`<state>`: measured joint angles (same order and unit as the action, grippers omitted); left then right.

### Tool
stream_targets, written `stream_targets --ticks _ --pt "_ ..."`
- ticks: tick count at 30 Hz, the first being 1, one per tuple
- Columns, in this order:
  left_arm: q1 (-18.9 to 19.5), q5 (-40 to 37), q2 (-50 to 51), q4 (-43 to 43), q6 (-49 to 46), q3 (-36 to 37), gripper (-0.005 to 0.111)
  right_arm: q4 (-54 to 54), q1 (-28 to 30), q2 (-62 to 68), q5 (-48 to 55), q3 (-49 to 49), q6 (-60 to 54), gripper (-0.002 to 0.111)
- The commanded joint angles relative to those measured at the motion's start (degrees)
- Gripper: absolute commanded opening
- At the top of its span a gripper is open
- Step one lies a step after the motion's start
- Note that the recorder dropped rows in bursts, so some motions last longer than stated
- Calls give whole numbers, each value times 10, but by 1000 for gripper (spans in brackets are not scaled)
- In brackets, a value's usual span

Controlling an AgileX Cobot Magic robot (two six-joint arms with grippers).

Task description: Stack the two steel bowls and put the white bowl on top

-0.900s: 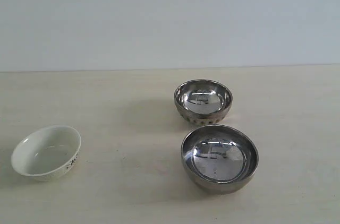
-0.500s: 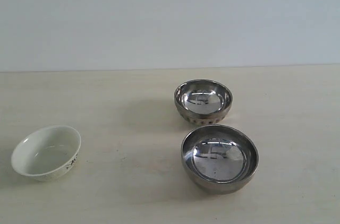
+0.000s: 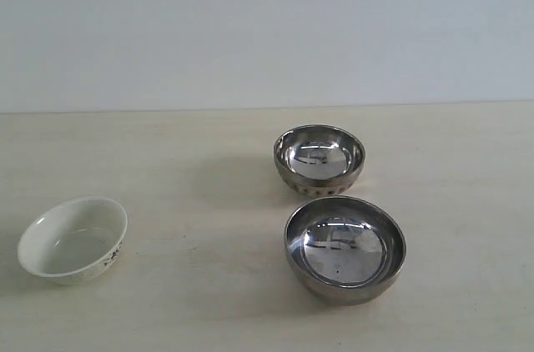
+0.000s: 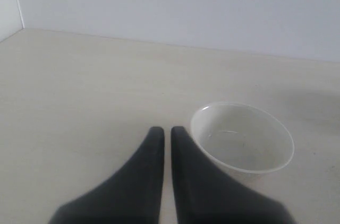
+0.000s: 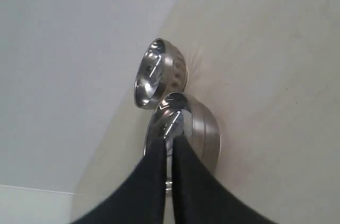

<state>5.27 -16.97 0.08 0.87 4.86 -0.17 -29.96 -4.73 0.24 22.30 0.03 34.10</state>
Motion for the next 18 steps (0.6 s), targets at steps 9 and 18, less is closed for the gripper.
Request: stream_targets --ticks 9,18 --pt "2 -2 -1 -1 3 2 4 -12 2 -2 -42 0 13 0" --pt "2 -2 -1 -1 3 2 4 -27 2 -2 -108 0 -74 0"
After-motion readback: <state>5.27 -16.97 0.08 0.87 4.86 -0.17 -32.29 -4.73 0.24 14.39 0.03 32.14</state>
